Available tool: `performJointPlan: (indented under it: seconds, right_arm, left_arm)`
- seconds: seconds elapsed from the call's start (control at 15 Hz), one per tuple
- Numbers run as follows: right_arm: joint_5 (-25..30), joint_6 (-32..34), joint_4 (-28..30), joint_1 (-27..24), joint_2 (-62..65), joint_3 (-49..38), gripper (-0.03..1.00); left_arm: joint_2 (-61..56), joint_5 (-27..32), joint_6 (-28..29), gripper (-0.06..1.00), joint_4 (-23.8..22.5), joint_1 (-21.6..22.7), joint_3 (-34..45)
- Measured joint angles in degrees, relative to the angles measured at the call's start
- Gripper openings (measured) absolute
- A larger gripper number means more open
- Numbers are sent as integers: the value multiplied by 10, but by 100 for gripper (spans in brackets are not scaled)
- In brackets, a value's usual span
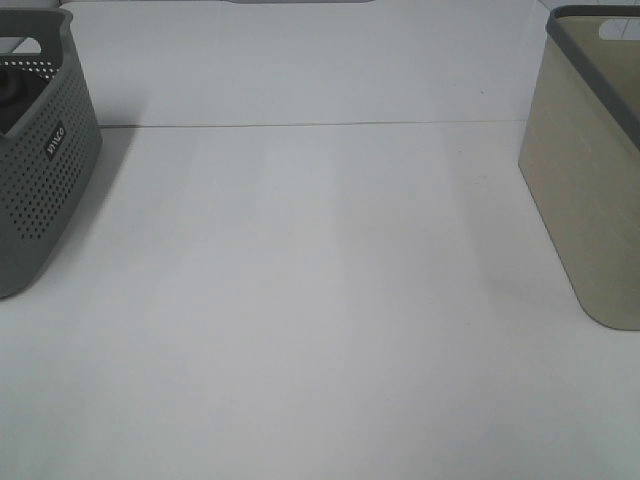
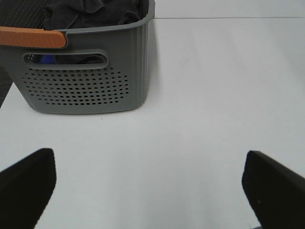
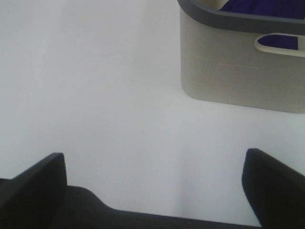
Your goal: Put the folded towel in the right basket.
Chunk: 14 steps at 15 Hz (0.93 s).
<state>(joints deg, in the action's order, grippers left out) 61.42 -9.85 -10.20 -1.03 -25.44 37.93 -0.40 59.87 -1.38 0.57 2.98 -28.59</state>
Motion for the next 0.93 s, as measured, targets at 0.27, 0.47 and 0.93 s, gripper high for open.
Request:
performJointPlan:
  seconds: [0.27,0.47,0.93]
  right_arm:
    - [4,-1,5,0,203,-103,96]
    - [18,18,38,0,256,-115,96]
    - [18,71,69,0,257,-117,96]
  left_arm:
    - [0,0,0,99,0,0,0]
    - [0,0,0,99,0,0,0]
    - [0,0,0,99,0,0,0]
